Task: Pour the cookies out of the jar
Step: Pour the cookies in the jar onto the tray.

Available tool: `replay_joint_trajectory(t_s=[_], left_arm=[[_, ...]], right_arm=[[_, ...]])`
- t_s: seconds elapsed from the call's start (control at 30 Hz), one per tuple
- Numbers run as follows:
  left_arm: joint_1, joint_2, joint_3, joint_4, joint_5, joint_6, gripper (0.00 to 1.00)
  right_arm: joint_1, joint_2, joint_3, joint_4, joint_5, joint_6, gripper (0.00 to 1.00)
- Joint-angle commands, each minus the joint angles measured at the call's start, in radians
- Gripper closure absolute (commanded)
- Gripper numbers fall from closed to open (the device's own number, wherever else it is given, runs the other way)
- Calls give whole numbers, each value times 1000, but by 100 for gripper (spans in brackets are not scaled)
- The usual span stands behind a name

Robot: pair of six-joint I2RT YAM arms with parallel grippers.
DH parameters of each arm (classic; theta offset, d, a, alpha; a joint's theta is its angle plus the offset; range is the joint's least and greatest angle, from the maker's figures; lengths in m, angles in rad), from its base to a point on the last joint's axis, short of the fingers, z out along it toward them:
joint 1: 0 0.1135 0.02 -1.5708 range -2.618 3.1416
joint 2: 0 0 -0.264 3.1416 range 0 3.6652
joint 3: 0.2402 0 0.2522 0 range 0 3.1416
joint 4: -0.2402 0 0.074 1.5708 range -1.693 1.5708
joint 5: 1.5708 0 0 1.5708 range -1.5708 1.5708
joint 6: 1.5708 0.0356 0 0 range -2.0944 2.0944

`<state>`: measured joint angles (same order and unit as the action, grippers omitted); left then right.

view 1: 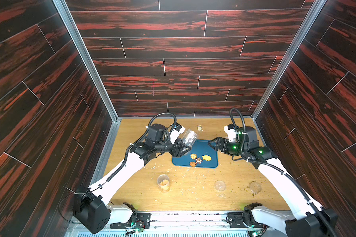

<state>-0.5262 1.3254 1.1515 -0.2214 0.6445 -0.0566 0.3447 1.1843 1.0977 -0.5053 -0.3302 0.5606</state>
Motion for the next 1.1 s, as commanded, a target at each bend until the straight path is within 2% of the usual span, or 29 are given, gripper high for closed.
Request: replay_joint_trajectory(t_s=[0.0, 0.1, 0.23, 0.37, 0.5, 0.6, 0.73, 0.93, 1.07], left_arm=[[-1, -27, -11, 55, -21, 51, 49], [1, 9, 37, -44, -7, 97, 50], [4, 62, 93, -189, -88, 45, 49], [10, 47, 70, -169, -173, -188, 49], [28, 89, 101, -233, -187, -428, 51], [29, 126, 114, -254, -143, -538, 52], [29, 136, 114, -280, -161, -626, 54], [32, 151, 113, -303, -130, -679, 54], [34, 156, 86, -315, -106, -685, 54]], right_arm=[[-4, 60, 74, -15, -34, -19, 2], [-3, 88, 106, -19, -35, -10, 2], [-2, 158, 156, -21, -28, 3, 3], [1, 301, 247, -27, 36, 13, 3], [1, 459, 368, -26, 94, 29, 4], [6, 596, 492, -67, 195, 27, 5], [7, 769, 605, -48, 275, 22, 5], [12, 1065, 941, -205, 355, -20, 7], [15, 1266, 1246, -386, 424, -66, 7]])
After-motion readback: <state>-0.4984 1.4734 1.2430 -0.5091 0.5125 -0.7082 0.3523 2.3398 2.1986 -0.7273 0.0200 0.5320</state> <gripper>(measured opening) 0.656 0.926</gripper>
